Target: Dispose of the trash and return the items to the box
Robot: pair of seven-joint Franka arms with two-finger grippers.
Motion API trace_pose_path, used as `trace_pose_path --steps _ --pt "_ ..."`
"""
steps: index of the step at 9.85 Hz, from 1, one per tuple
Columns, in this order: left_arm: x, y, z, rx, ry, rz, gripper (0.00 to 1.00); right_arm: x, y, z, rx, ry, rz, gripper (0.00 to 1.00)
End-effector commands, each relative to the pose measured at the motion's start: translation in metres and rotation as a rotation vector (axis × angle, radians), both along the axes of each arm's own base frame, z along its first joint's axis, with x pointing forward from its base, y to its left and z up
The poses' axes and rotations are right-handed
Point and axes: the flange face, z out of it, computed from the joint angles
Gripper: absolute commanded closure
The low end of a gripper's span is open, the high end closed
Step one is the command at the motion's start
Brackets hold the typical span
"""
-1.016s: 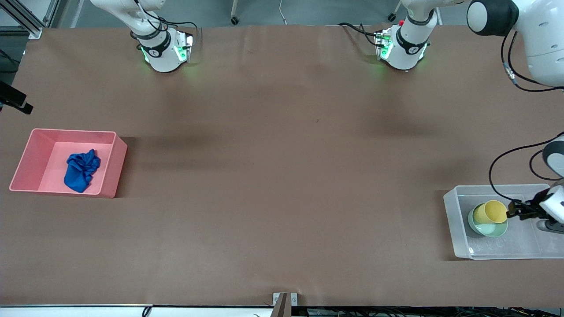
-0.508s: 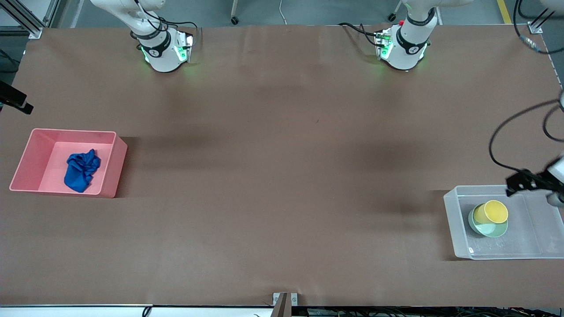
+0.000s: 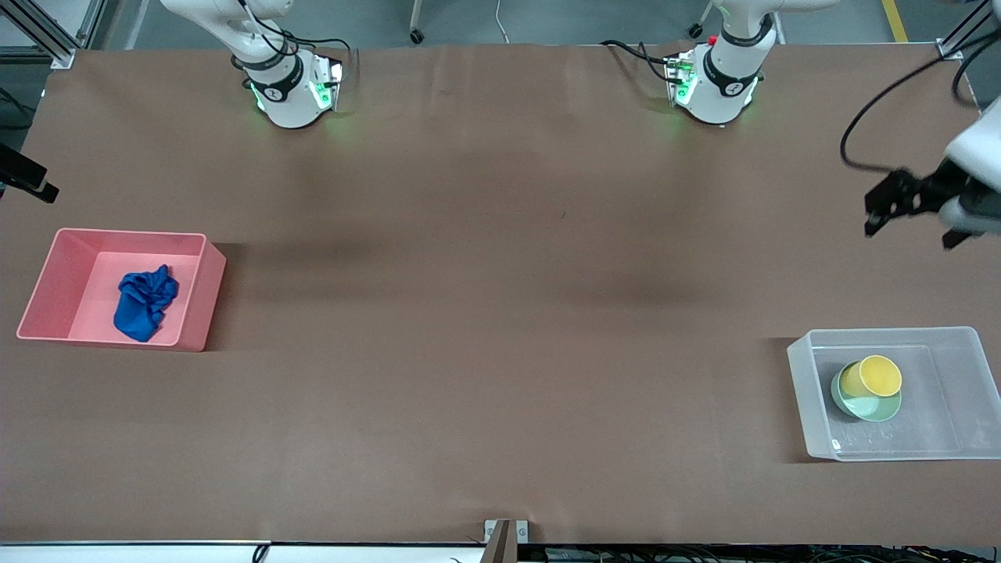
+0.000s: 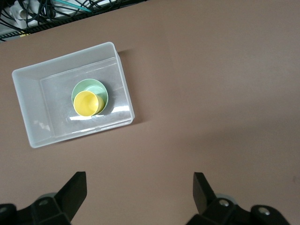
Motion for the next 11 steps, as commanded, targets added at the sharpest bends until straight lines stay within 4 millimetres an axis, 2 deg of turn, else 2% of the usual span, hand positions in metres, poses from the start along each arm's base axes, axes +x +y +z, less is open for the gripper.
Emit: trace_pose_path --steps 1,3,5,11 --pt "0.010 -0.005 0.009 -0.023 0.068 0.040 0.00 -0.008 -0.001 0.003 0.002 -0.007 -0.006 0.00" --pt "0.007 0.000 0.005 -0.031 0.098 0.123 0.00 -0.008 -0.001 0.003 0.002 -0.007 -0.005 0.00" --pt "0.009 -0.001 -0.009 -0.031 0.124 0.174 0.00 -0.008 0.000 0.003 0.004 -0.007 -0.005 0.00" --pt "0.021 -0.003 -0.028 -0.022 0.147 0.163 0.00 -0.008 -0.001 0.003 0.002 -0.007 -0.005 0.00"
